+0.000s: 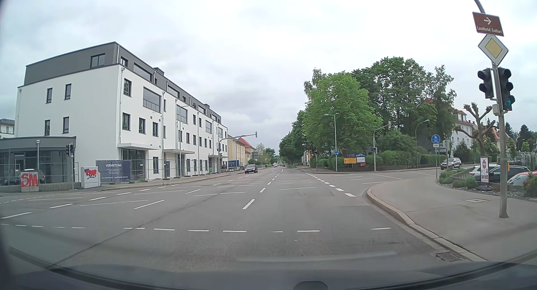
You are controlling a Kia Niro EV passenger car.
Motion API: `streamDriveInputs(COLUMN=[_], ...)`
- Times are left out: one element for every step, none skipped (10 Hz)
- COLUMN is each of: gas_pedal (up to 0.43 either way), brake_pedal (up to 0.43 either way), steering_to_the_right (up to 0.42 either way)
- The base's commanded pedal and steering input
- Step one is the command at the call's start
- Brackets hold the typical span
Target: Follow the waypoints while adhering to traffic rules and regulations
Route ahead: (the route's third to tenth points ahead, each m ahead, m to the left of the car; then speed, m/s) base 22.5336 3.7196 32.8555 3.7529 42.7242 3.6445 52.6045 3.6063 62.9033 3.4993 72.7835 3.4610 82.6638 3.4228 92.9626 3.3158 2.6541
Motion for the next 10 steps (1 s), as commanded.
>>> streamDriveInputs(gas_pedal=[0.228, 0.228, 0.24, 0.24, 0.24, 0.24, 0.24, 0.24, 0.24, 0.24], brake_pedal=[0.0, 0.0, 0.0, 0.0, 0.0, 0.0, 0.0, 0.0, 0.0, 0.0], steering_to_the_right=[-0.002, 0.0, 0.0, 0.001, 0.0, 0.0, 0.001, 0.001, 0.001, 0.001])
